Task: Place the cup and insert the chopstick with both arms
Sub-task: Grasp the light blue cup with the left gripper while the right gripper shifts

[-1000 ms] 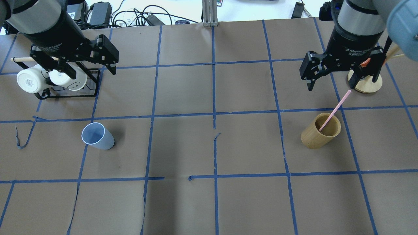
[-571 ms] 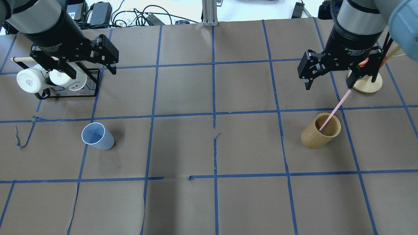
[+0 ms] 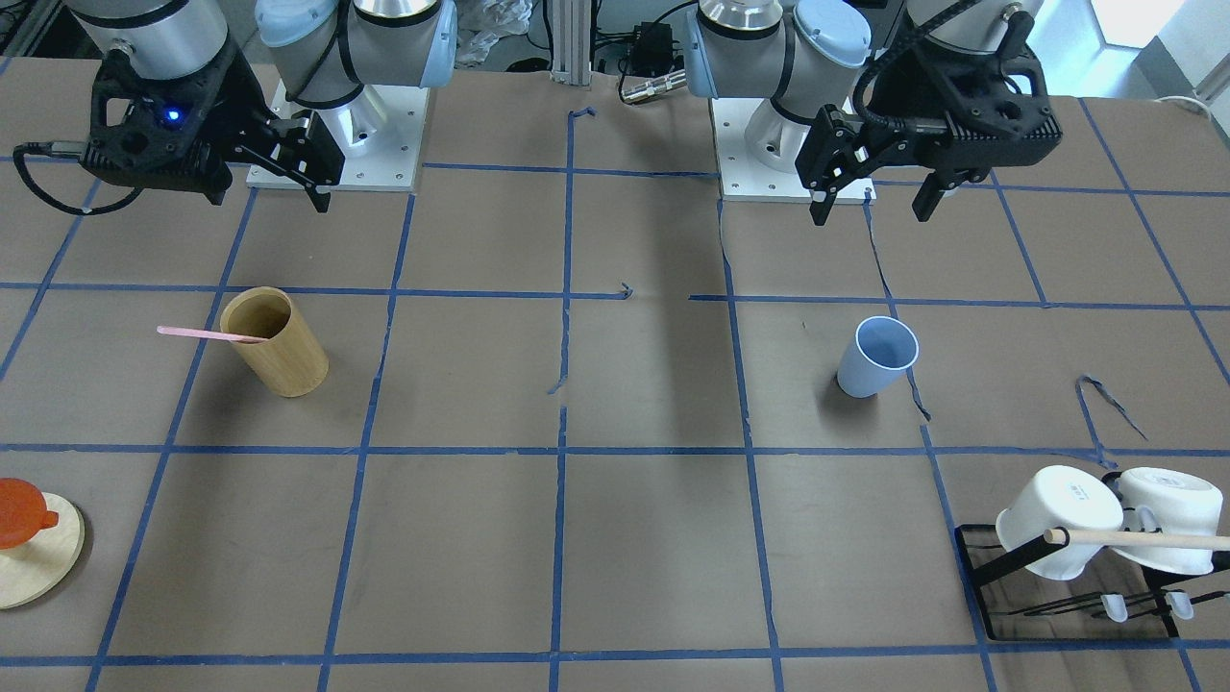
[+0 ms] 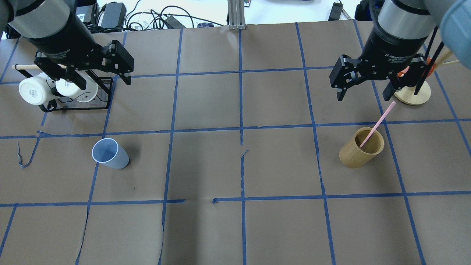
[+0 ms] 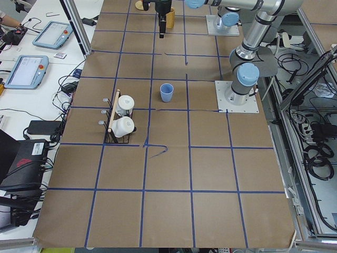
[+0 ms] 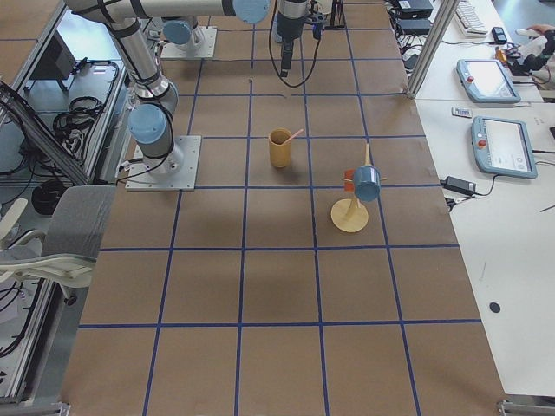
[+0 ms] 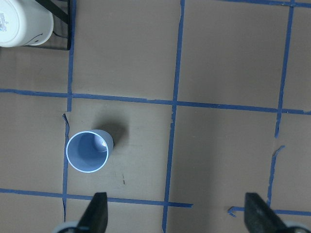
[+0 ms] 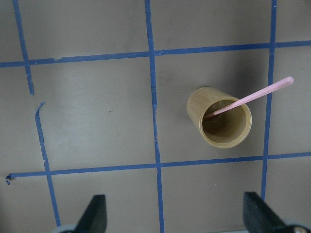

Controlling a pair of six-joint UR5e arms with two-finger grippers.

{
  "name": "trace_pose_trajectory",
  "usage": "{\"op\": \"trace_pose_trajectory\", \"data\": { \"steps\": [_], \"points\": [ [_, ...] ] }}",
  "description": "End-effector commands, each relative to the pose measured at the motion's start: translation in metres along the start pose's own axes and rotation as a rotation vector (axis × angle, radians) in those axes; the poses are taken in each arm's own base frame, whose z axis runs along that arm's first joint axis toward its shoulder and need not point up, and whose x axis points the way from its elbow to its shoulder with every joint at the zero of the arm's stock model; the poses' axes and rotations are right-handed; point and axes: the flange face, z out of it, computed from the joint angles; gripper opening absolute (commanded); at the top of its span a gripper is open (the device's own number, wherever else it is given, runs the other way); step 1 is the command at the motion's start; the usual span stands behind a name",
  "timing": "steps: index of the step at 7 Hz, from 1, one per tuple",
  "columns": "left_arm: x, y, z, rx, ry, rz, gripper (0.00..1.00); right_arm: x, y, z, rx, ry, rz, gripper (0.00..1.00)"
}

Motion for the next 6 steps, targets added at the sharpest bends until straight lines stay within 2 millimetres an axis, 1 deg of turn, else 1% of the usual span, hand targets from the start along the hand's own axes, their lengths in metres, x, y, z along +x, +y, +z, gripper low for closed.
{"op": "trace_pose_trajectory", "data": {
  "steps": [1, 2, 3, 4, 5, 6],
  "points": [
    [-0.022, -0.005, 0.034, -0.069, -0.005, -0.040, 1.00, 0.000, -0.001, 0.000, 0.000, 0.001, 0.000, 1.00],
    [-0.035, -0.010, 0.086, -0.148, -0.002, 0.015, 1.00, 0.002, -0.003, 0.000, 0.014, 0.013, 0.002, 1.00],
    [-0.040, -0.020, 0.142, -0.106, -0.005, 0.050, 1.00, 0.006, -0.008, 0.003, 0.009, 0.012, 0.015, 1.00],
    [-0.046, -0.017, 0.194, -0.101, -0.059, 0.048, 1.00, 0.012, -0.011, 0.004, 0.008, 0.011, 0.023, 1.00],
    [-0.049, -0.007, 0.244, -0.141, -0.077, 0.051, 1.00, 0.034, -0.018, 0.006, 0.002, -0.004, 0.071, 1.00],
    [-0.063, -0.003, 0.268, -0.191, -0.070, 0.055, 0.96, 0.070, -0.033, 0.014, -0.011, -0.019, 0.134, 1.00]
  ]
}}
